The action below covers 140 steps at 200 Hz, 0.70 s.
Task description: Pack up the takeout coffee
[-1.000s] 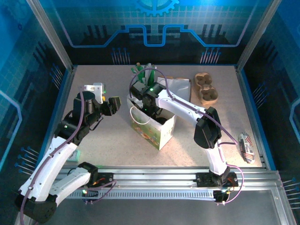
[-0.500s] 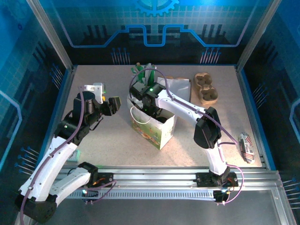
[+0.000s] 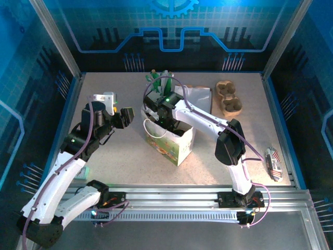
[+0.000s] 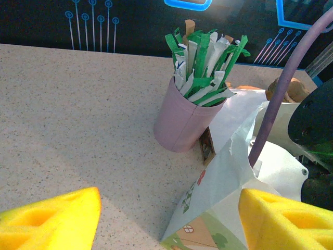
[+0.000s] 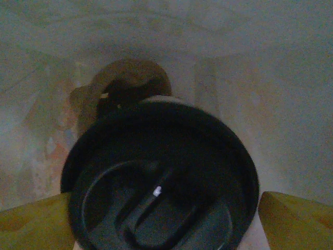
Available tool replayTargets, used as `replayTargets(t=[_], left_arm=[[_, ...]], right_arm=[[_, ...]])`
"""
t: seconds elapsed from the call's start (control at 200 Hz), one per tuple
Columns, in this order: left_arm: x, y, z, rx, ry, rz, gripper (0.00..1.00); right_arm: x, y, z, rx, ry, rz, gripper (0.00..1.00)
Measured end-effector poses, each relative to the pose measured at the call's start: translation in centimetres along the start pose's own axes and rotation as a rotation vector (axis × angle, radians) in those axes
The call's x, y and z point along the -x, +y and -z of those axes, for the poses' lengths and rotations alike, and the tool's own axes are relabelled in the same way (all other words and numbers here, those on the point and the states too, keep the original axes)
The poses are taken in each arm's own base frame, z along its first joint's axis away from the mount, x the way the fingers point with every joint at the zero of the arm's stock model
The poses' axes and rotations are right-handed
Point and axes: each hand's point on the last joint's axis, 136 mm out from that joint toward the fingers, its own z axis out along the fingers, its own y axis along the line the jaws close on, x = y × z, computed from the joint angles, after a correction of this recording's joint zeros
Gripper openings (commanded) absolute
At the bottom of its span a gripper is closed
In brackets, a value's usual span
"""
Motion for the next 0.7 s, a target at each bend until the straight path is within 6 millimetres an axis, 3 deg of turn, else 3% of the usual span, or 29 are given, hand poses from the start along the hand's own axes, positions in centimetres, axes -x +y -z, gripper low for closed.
replayTargets(t=[0.175, 0.215, 0.7], left_arm=[[0.0, 0.0, 0.0, 0.000, 0.000, 0.000, 0.72], [0.0, 0.0, 0.0, 0.000, 0.000, 0.000, 0.72], [0.0, 0.0, 0.0, 0.000, 0.000, 0.000, 0.72]], right_arm=[[-0.6, -0.2, -0.2, -0.013, 0.028, 0.003, 0.93], [-0.7, -0.2, -0.2, -0.015, 0.031, 0.002, 1.00], [-1.2, -0.5, 0.4, -0.030, 0.053, 0.013, 1.00]])
